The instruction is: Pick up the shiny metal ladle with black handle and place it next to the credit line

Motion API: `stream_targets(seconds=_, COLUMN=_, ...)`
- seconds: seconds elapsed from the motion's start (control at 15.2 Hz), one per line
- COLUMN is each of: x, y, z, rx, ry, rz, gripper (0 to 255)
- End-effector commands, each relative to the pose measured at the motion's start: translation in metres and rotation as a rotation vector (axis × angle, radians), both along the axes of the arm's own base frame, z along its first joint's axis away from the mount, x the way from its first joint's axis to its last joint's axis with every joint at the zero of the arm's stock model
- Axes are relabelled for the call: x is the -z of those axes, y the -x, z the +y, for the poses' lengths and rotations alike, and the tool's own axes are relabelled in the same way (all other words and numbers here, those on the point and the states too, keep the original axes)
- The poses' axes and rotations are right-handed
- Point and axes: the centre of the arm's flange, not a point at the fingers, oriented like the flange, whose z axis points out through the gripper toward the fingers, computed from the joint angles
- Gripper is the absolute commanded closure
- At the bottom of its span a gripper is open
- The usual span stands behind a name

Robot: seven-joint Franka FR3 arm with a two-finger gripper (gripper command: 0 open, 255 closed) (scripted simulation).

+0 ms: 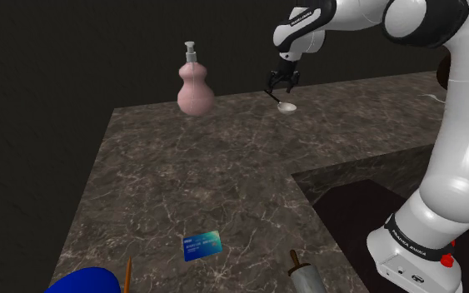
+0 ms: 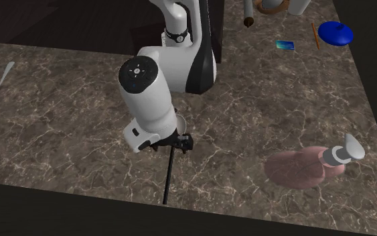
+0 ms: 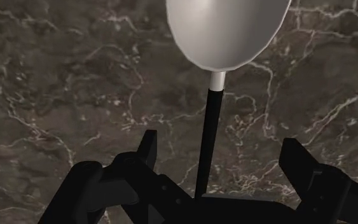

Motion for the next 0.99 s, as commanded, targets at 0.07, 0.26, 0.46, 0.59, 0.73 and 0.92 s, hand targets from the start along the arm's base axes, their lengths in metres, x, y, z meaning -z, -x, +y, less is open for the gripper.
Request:
stream_targets(seconds=0.07, x=0.011, y=-0.011, z=-0.006, rx=0.011, ry=0.000, rz=-0.005, gripper=0)
stream_targets(seconds=0.26, x=0.027, y=-0.013, z=-0.006, rx=0.011, ry=0.000, rz=-0.005, gripper=0)
stream_targets(seconds=0.46, x=0.045, y=-0.016, z=-0.005, rx=0.011, ry=0.000, rz=-0.005, gripper=0)
stream_targets(seconds=0.59, x=0.045, y=-0.016, z=-0.005, rx=0.011, ry=0.000, rz=-0.005, gripper=0)
stream_targets(seconds=0.73, x=0.045, y=-0.016, z=-0.005, rx=0.011, ry=0.000, rz=-0.005, gripper=0)
stream_targets(seconds=0.92, x=0.045, y=-0.016, z=-0.005, rx=0.011, ry=0.000, rz=-0.005, gripper=0)
